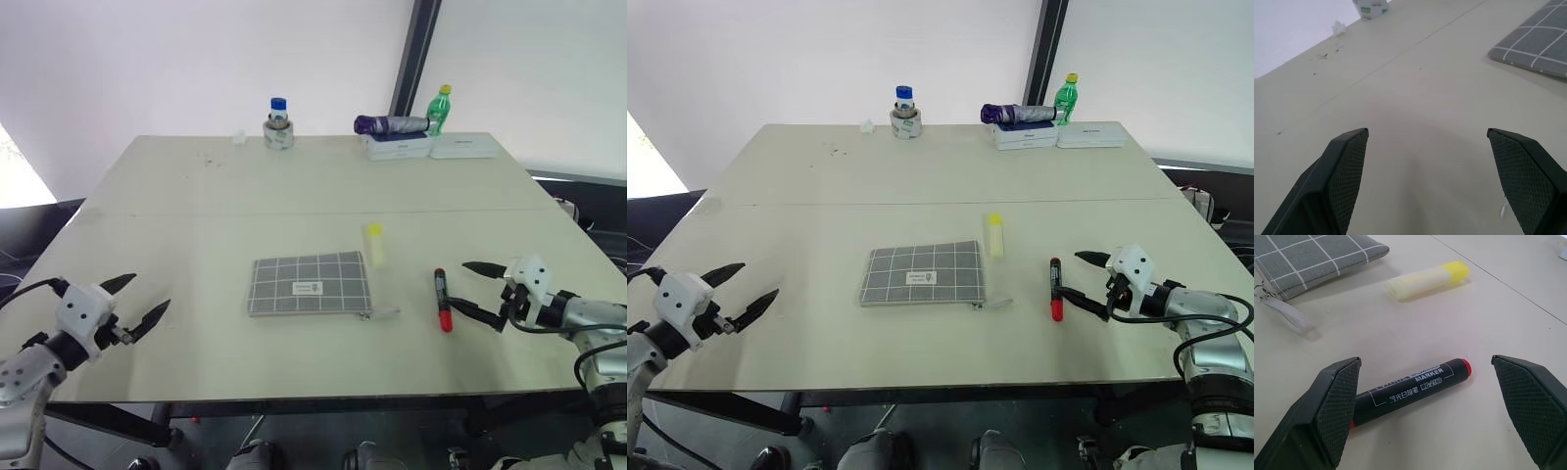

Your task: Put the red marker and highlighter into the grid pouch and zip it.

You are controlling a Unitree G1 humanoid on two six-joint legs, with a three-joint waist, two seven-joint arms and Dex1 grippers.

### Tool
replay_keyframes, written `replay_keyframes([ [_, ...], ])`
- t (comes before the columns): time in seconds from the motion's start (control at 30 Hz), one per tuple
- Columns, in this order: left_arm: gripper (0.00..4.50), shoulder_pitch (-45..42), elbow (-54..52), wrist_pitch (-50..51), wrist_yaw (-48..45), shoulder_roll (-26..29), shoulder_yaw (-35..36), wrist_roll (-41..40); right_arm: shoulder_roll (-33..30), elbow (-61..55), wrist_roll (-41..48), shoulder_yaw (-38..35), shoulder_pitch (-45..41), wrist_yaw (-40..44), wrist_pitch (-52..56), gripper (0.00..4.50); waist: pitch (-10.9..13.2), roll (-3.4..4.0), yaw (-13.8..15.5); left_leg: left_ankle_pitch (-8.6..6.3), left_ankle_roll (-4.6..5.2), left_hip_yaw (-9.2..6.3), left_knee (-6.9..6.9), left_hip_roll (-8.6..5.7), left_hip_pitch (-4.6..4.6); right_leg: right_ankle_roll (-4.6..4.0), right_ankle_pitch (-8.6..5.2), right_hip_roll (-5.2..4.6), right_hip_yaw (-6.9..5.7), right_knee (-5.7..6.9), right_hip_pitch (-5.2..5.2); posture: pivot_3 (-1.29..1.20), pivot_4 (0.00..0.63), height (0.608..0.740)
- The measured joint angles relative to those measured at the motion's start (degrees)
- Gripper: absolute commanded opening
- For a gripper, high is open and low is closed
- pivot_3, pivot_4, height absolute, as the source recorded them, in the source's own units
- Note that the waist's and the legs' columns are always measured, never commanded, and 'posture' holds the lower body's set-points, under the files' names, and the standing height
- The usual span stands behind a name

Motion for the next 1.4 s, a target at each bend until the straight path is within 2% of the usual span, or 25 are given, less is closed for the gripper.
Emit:
replay_keyframes([
  [0.2,4.09,-1.32,2.95,-5.29,0.35,2.06,-1.35,4.17,1.3,-1.81,0.05,0.28,0.05,-0.02,0.81,4.43,0.0,0.0,-0.03,-0.01,-0.01,0.0,-0.02,0.0,0.0,-0.01,0.0,-0.01,0.0,0.0,-0.02,0.0,0.15,0.74],
  [0.23,4.09,-1.56,3.53,-6.19,0.32,2.32,-1.57,4.51,1.33,-1.98,0.05,0.35,0.06,-0.07,1.07,4.2,0.0,0.01,0.0,0.0,-0.01,0.01,-0.03,0.0,0.0,-0.01,0.0,-0.02,0.0,0.0,-0.03,0.0,0.15,0.74],
  [0.33,4.09,-2.99,4.95,-8.69,0.35,2.63,-3.04,5.83,2.42,-3.69,0.7,0.37,0.11,-0.36,3.02,3.09,0.01,0.01,0.04,0.0,-0.01,0.01,-0.03,0.0,0.0,-0.01,0.0,-0.02,0.0,0.0,-0.03,0.0,0.15,0.74],
  [0.5,4.09,-9.12,9.95,-16.78,1.2,2.82,-8.41,11.86,9.03,-10.93,1.55,4.2,-0.03,-3.0,6.03,0.43,0.0,0.01,-0.02,0.01,-0.02,0.03,-0.07,0.0,-0.01,0.0,0.01,0.0,0.0,0.0,-0.06,0.0,0.15,0.74],
  [0.53,4.09,-11.15,11.98,-19.39,1.51,2.95,-10.1,13.48,10.89,-11.25,0.97,5.42,-0.79,-4.27,6.37,0.09,0.0,0.02,-0.02,0.02,-0.02,0.04,-0.07,0.0,-0.01,0.01,0.01,0.01,0.0,0.0,-0.06,0.0,0.15,0.74],
  [0.67,4.09,-18.49,20.19,-29.32,2.4,3.17,-15.41,18.72,14.21,-9.79,-5.13,11.17,-5.07,-8.77,4.25,0.09,0.0,0.02,0.09,0.03,-0.02,0.15,-0.06,-0.03,-0.06,0.0,0.03,0.02,0.0,0.0,-0.12,0.0,0.15,0.74],
  [0.93,4.09,-28.16,33.71,-48.49,8.14,4.99,-25.75,32.19,16.97,-3.2,-14.61,14.7,-9.79,-19.25,-1.25,0.09,0.0,0.02,0.04,0.21,-0.31,0.27,-0.08,-0.02,-0.06,0.03,0.03,0.22,0.03,0.0,-0.15,0.0,0.15,0.74],
  [1.23,4.09,-36.85,43.03,-59.33,17.19,5.79,-32.98,43.36,17.99,-0.08,-22.54,19.63,-13.15,-24.38,-6.52,0.09,0.0,0.02,0.21,0.22,-0.32,0.31,-0.07,-0.01,-0.06,0.04,0.02,0.24,0.05,0.02,-0.16,0.0,0.15,0.74],
  [1.4,4.09,-39.95,45.75,-61.65,21.21,5.83,-36.14,47.35,18.04,2.19,-24.41,20.56,-13.68,-26.09,-7.61,0.09,0.0,0.04,0.32,0.23,-0.32,0.36,-0.05,-0.02,-0.05,0.05,0.02,0.24,0.06,0.03,-0.14,0.0,0.15,0.74],
])
